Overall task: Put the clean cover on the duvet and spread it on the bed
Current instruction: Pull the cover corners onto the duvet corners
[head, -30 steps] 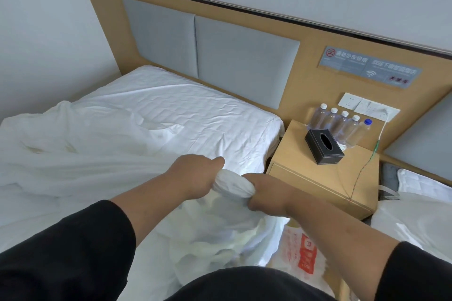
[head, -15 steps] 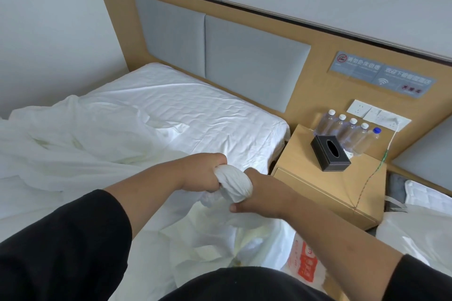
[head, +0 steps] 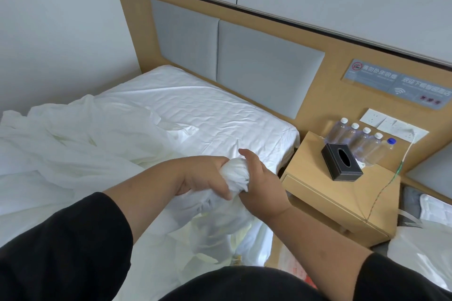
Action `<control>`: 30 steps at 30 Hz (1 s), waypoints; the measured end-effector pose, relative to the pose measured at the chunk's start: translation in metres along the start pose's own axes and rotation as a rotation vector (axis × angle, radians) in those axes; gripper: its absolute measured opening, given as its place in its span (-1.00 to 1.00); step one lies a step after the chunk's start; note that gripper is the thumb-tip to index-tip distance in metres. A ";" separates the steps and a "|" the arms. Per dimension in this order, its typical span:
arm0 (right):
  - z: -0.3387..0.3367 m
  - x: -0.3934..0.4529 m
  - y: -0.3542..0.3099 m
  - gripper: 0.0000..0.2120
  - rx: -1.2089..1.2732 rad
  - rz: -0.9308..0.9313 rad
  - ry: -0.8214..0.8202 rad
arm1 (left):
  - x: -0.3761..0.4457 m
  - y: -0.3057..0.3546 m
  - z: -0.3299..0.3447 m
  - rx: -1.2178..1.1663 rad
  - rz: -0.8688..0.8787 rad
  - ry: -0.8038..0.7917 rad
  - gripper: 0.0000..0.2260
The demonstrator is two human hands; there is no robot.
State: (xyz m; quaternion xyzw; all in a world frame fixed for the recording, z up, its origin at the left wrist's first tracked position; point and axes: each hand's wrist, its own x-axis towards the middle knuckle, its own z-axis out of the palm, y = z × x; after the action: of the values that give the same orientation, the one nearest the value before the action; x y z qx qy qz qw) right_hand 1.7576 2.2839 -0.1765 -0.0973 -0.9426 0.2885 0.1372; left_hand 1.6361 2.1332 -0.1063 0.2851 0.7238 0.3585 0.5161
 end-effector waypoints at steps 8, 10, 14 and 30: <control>-0.044 0.013 0.005 -0.85 0.220 0.419 -0.642 | 0.035 -0.033 0.036 1.161 0.145 0.529 -0.73; -0.052 -0.001 -0.001 -0.84 0.460 0.518 -0.705 | 0.040 -0.047 0.034 1.148 0.323 0.567 -0.77; -0.050 -0.019 -0.006 -0.71 0.616 0.613 -0.754 | 0.054 -0.060 0.033 0.853 0.439 0.433 -0.88; -0.044 -0.010 -0.002 -0.41 0.588 0.605 -0.868 | 0.041 -0.027 0.043 0.987 0.115 0.258 -0.58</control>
State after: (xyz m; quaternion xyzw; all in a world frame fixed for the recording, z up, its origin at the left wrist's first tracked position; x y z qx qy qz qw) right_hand 1.7802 2.3023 -0.1424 -0.1925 -0.7238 0.5765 -0.3268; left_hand 1.6634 2.1597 -0.1593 0.4875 0.8478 0.0342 0.2061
